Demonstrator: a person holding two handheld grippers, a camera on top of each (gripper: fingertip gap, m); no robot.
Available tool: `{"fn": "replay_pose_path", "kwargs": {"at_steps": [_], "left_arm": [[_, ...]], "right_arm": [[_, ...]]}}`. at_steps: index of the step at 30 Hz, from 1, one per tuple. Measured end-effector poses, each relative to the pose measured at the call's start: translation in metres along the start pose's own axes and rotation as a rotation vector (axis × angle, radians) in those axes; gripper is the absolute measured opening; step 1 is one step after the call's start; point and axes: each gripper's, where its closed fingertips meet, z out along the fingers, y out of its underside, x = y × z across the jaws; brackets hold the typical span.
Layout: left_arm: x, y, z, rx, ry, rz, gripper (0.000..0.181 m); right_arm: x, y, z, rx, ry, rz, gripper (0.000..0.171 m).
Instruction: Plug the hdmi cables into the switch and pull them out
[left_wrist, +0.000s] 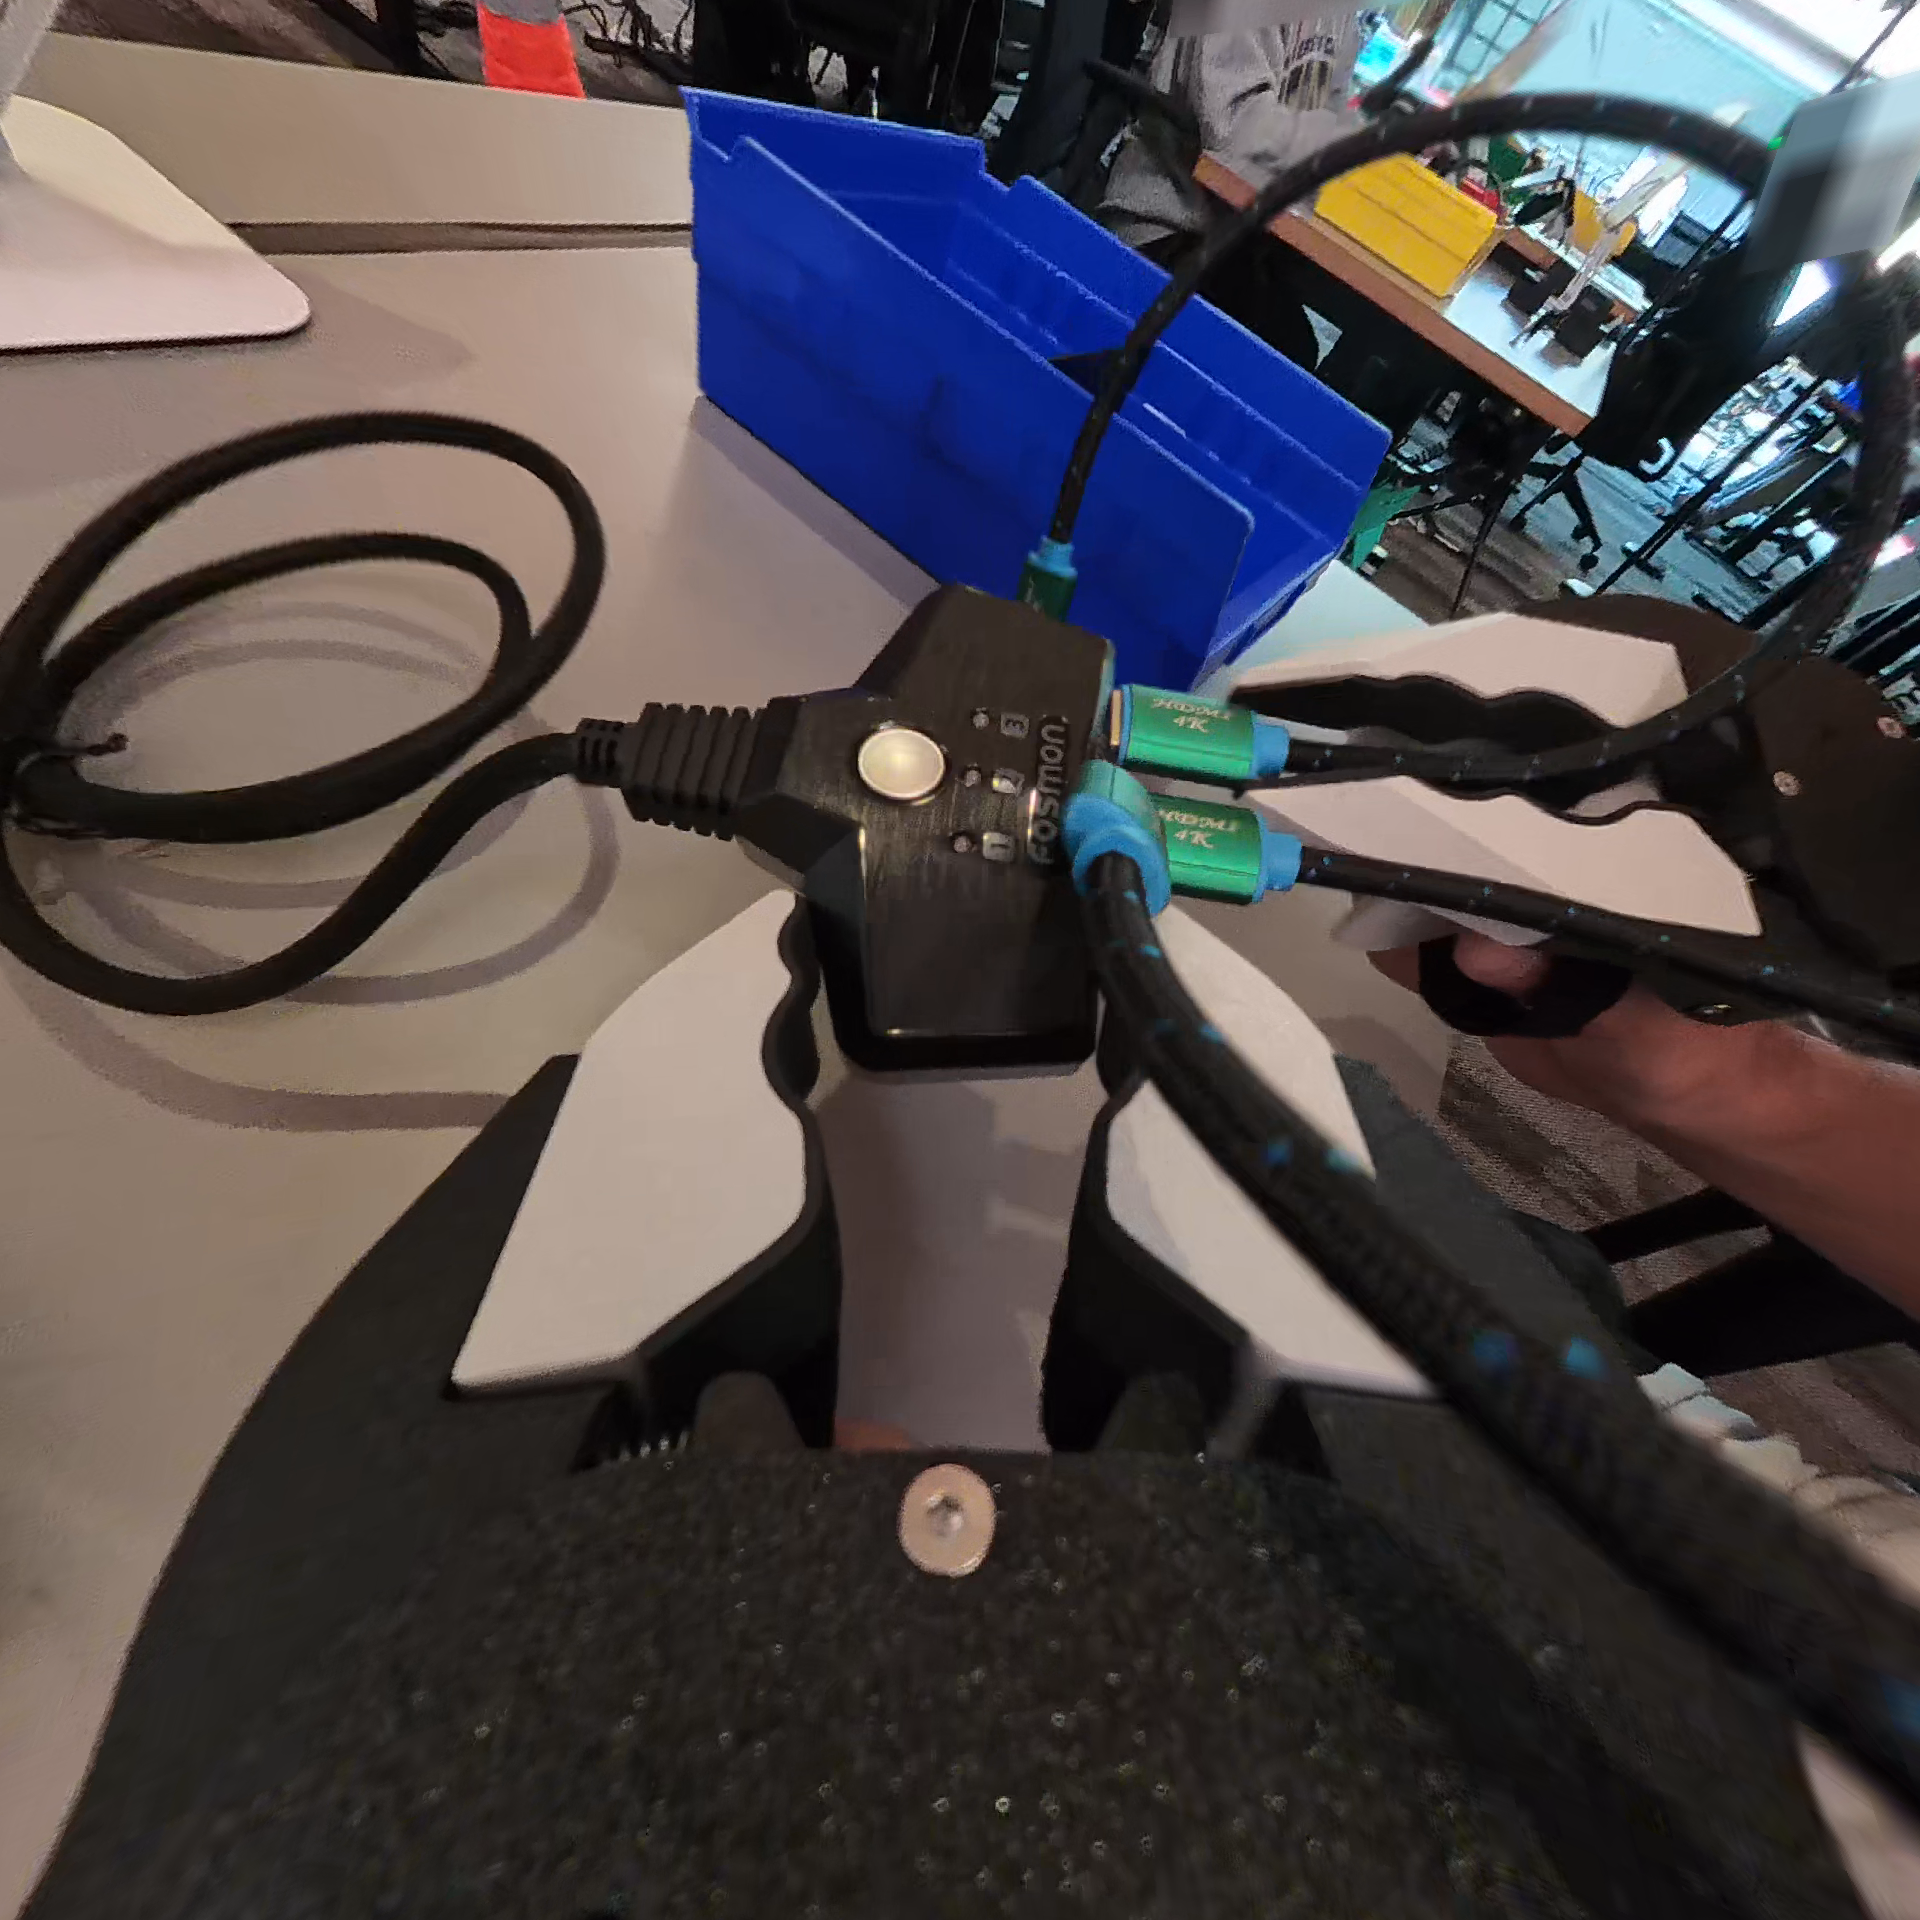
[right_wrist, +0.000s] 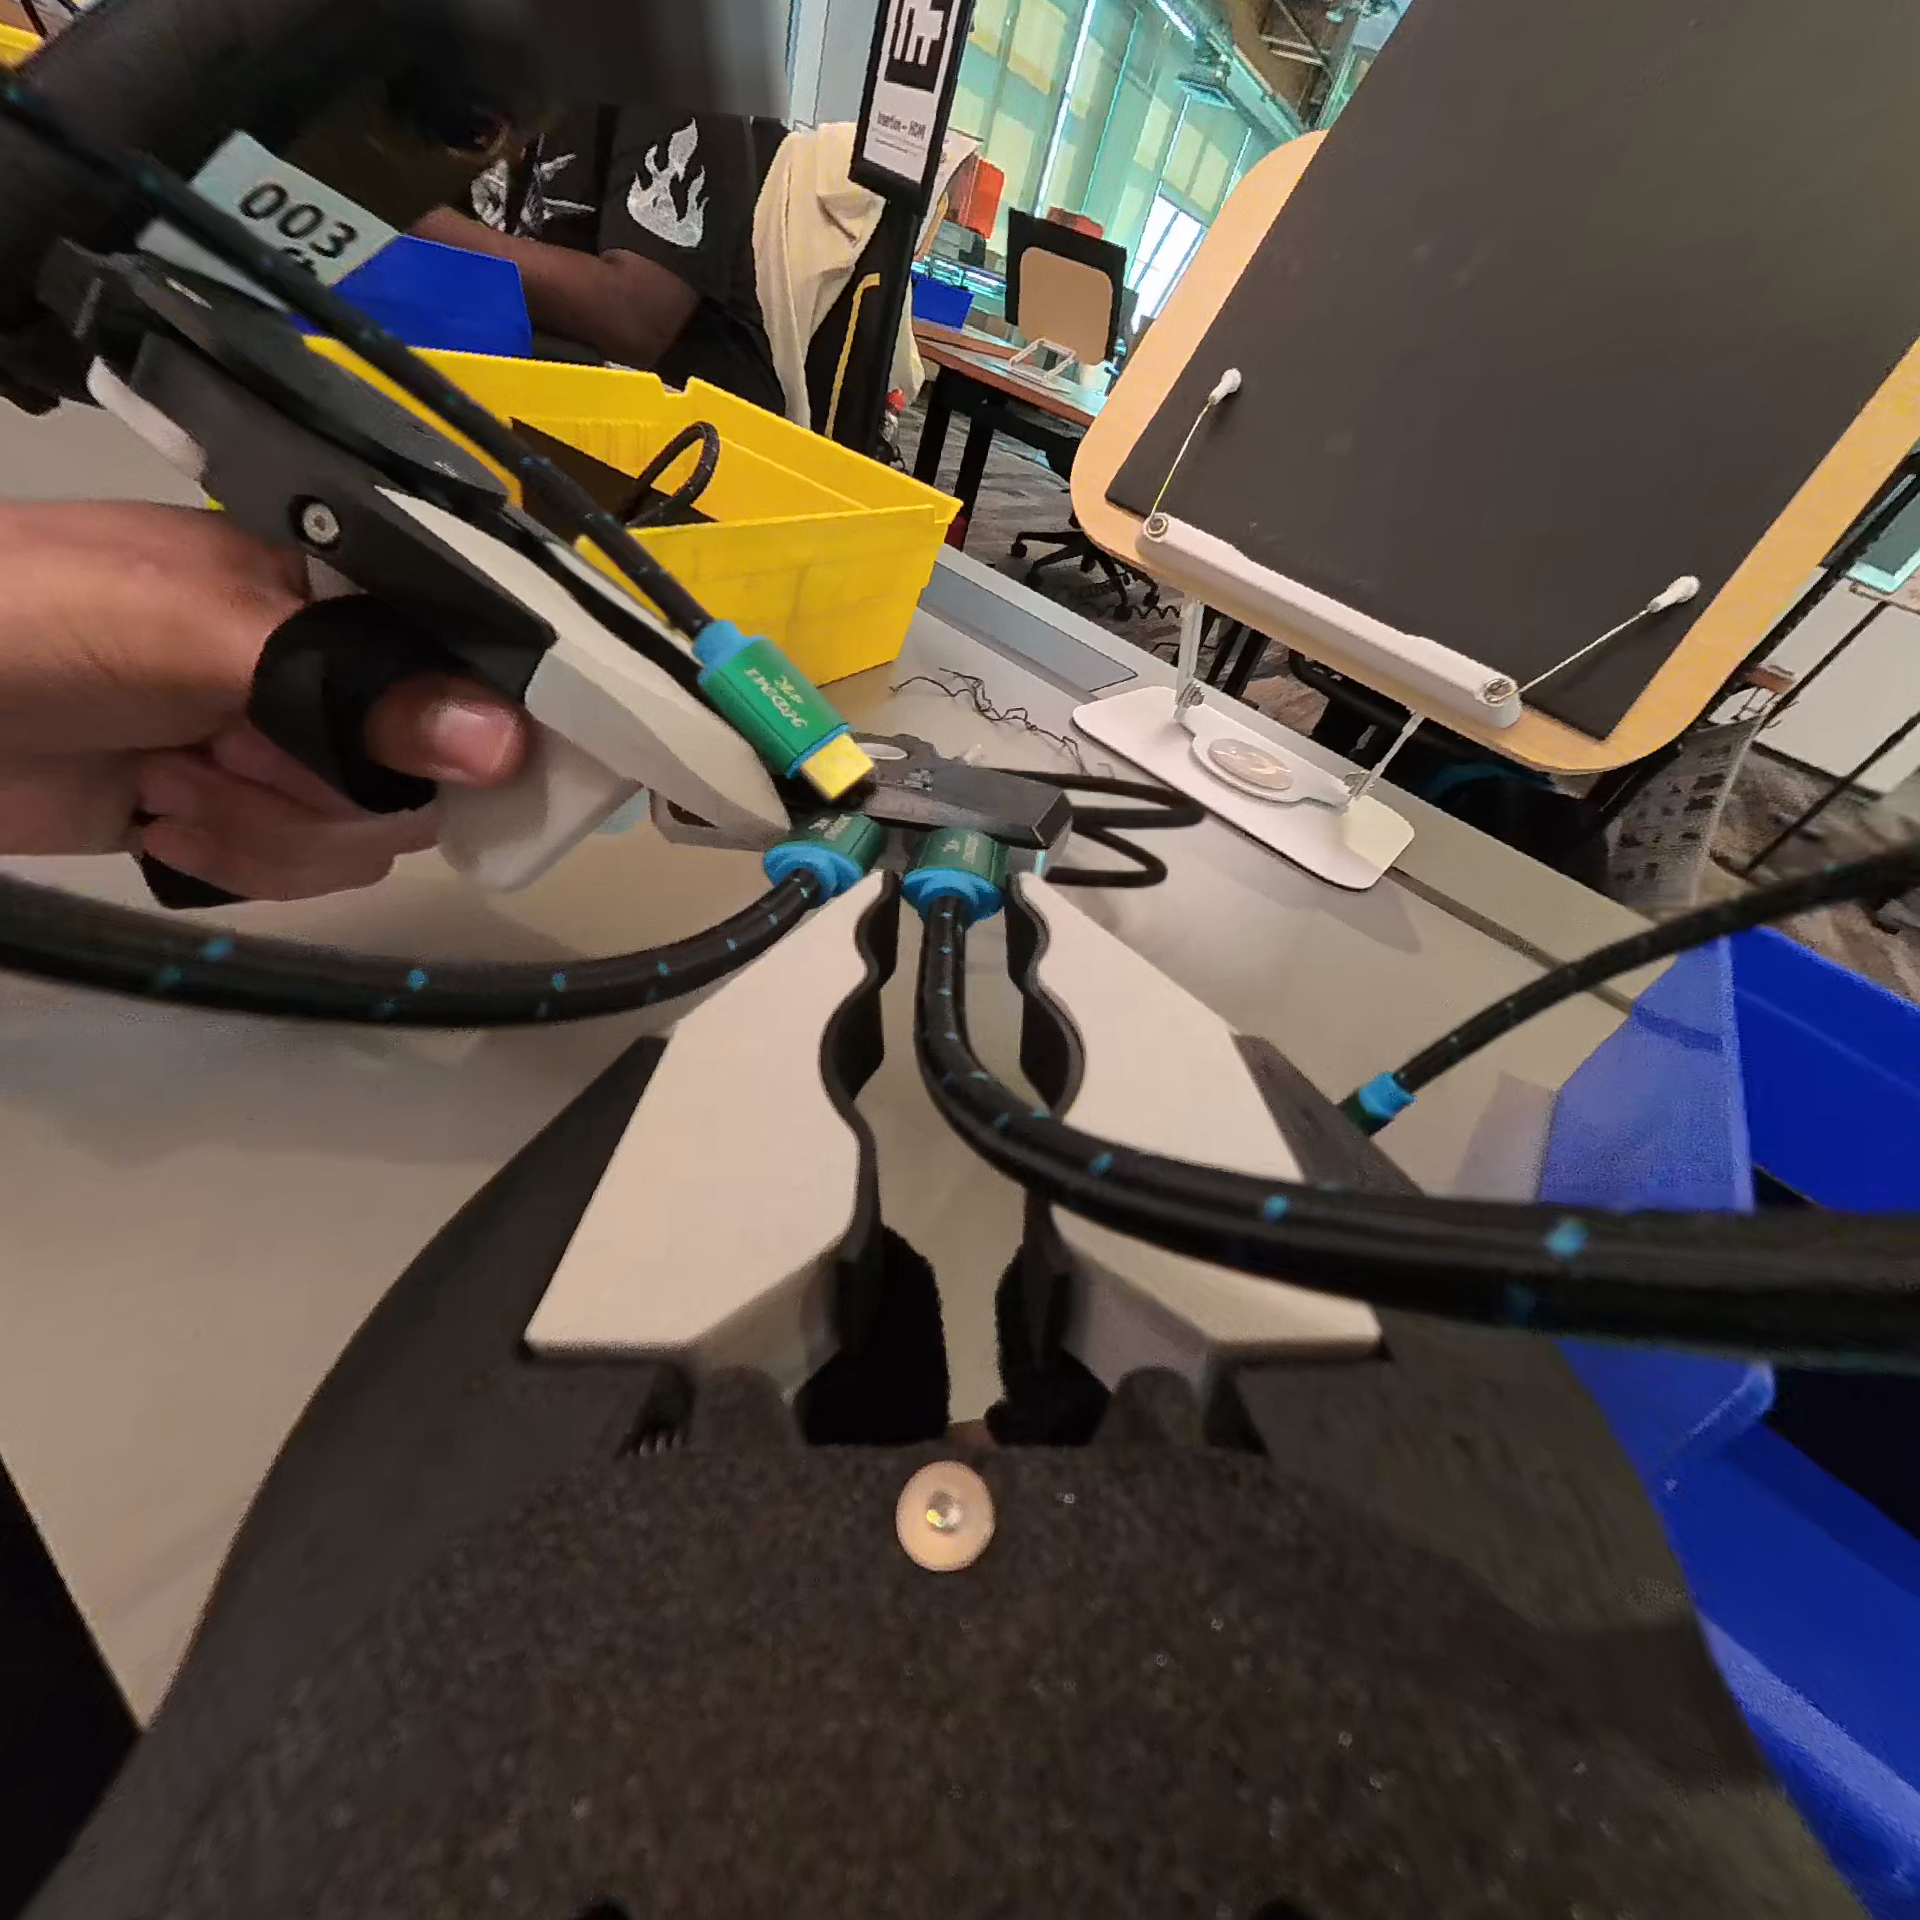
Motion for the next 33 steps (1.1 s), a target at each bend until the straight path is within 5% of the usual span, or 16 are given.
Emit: {"fn": "replay_pose_path", "kwargs": {"at_steps": [9, 18, 21, 29, 33], "left_arm": [[-0.02, 0.0, -0.005, 0.025, -0.042, -0.05, 0.049], [-0.009, -0.022, -0.026, 0.141, 0.213, -0.295, 0.051], [-0.005, -0.02, -0.024, 0.118, 0.201, -0.284, 0.051], [0.017, -0.009, -0.021, -0.014, 0.258, -0.223, 0.051], [0.019, -0.01, -0.023, -0.004, 0.278, -0.245, 0.051]], "right_arm": [[0.0, -0.001, -0.008, 0.009, -0.029, 0.062, 0.019], [0.007, 0.006, -0.012, -0.041, -0.141, 0.068, 0.04], [0.007, 0.005, -0.001, -0.067, -0.135, -0.095, 0.054], [-0.012, -0.002, 0.029, -0.053, -0.161, -0.752, 0.051], [-0.03, -0.006, 0.034, 0.016, -0.244, -0.948, 0.02]]}}
